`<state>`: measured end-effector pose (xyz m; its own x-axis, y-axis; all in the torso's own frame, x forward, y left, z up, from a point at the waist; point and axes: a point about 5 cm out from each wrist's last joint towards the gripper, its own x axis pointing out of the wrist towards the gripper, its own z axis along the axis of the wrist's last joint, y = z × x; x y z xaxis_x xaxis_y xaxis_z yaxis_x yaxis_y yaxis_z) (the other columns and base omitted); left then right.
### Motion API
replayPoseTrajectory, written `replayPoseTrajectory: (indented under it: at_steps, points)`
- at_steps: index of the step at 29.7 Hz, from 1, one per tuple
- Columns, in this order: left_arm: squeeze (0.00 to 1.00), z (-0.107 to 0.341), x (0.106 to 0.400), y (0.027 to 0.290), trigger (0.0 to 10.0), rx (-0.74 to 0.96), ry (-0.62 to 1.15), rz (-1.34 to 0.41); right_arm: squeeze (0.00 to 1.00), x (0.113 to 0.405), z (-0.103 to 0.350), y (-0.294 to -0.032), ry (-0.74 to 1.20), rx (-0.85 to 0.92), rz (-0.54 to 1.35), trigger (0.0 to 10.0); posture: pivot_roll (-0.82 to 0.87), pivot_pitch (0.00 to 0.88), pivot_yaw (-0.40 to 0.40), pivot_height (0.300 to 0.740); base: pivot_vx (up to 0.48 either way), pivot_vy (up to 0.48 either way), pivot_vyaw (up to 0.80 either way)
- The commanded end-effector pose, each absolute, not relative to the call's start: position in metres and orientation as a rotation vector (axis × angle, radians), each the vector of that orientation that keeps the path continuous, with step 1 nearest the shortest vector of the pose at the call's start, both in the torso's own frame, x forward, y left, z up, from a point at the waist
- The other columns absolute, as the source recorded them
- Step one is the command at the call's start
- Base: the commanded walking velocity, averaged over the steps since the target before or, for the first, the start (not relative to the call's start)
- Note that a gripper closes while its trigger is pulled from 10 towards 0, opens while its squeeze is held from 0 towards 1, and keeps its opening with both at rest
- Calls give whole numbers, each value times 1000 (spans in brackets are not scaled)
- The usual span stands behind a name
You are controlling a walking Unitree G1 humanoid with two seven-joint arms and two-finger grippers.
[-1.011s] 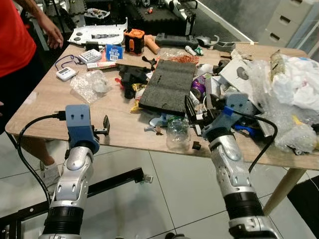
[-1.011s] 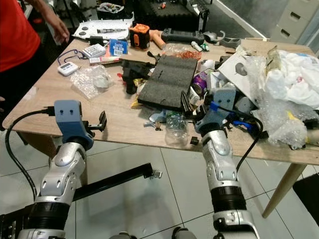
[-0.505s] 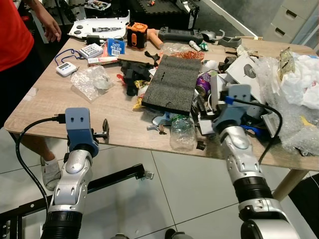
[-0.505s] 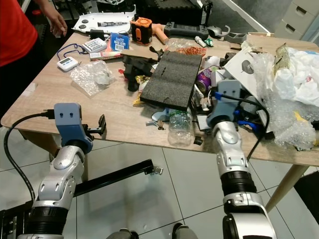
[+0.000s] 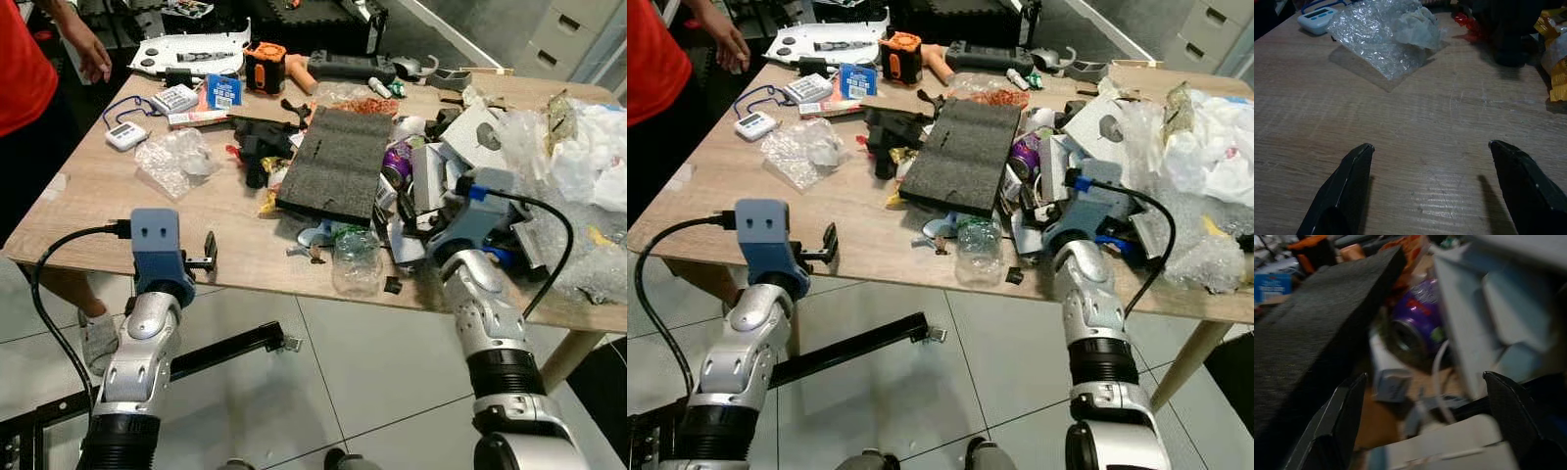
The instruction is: Picking trash to rubbish bin
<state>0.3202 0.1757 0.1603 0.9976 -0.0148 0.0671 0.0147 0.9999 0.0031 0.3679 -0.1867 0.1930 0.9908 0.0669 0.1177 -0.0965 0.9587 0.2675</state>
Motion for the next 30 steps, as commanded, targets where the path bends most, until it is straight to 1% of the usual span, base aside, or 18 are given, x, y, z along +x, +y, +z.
replayPoseTrajectory:
  at_steps: [1,3,5,6,7,9,11,17,20,21,23,24,25,26,27,30]
  points:
    - [0,163,317,169,10000,19,-88,-83,0,364,187,-188,-58,316,101,10000,40,222,0,740,0,0,0]
    - [0,167,314,162,10000,1,-123,-172,0,362,186,-188,-34,292,107,10000,39,217,2,740,0,0,0]
    - [0,170,312,158,10000,3,-143,-221,0,361,186,-188,-22,279,109,10000,36,223,2,740,0,0,0]
    - [0,174,308,149,10000,20,-156,-326,0,359,185,-188,-5,265,117,10000,36,221,0,740,0,0,0]
    - [0,174,308,149,10000,20,-156,-326,0,359,185,-188,-5,265,117,10000,36,221,0,740,0,0,0]
    - [0,176,300,137,10000,41,-157,-481,0,357,184,-188,16,249,120,10000,38,221,-1,740,0,0,0]
    - [0,176,295,131,10000,76,-145,-566,0,355,184,-189,31,237,123,10000,39,224,-3,740,0,0,0]
    - [0,171,291,126,10000,116,-98,-638,0,352,182,-190,79,201,129,10000,35,222,-3,740,0,0,0]
    - [0,171,290,123,10000,71,-87,-667,0,350,182,-189,91,202,135,10000,35,222,-3,740,0,0,0]
    - [0,172,288,120,10000,26,-80,-697,0,350,182,-188,95,201,139,8627,33,221,-4,740,0,0,0]
    - [0,172,287,118,10000,-3,-76,-719,0,350,182,-188,98,200,143,8627,33,221,-4,740,0,0,0]
    - [0,173,285,116,10000,-20,-73,-739,0,349,183,-188,102,198,144,6431,33,221,-4,740,0,0,0]
    - [0,173,283,114,10000,-41,-63,-762,0,349,183,-188,106,189,147,2392,31,218,-4,740,0,0,0]
    - [0,173,283,114,10000,-41,-63,-762,0,349,183,-188,106,189,147,2392,31,218,-4,740,0,0,0]
    - [0,173,282,112,10000,-66,-51,-777,0,349,184,-187,103,195,155,0,30,218,-5,740,0,0,0]
    - [0,173,279,108,10000,-115,-31,-811,0,349,186,-186,96,199,171,0,29,213,-7,740,0,0,0]
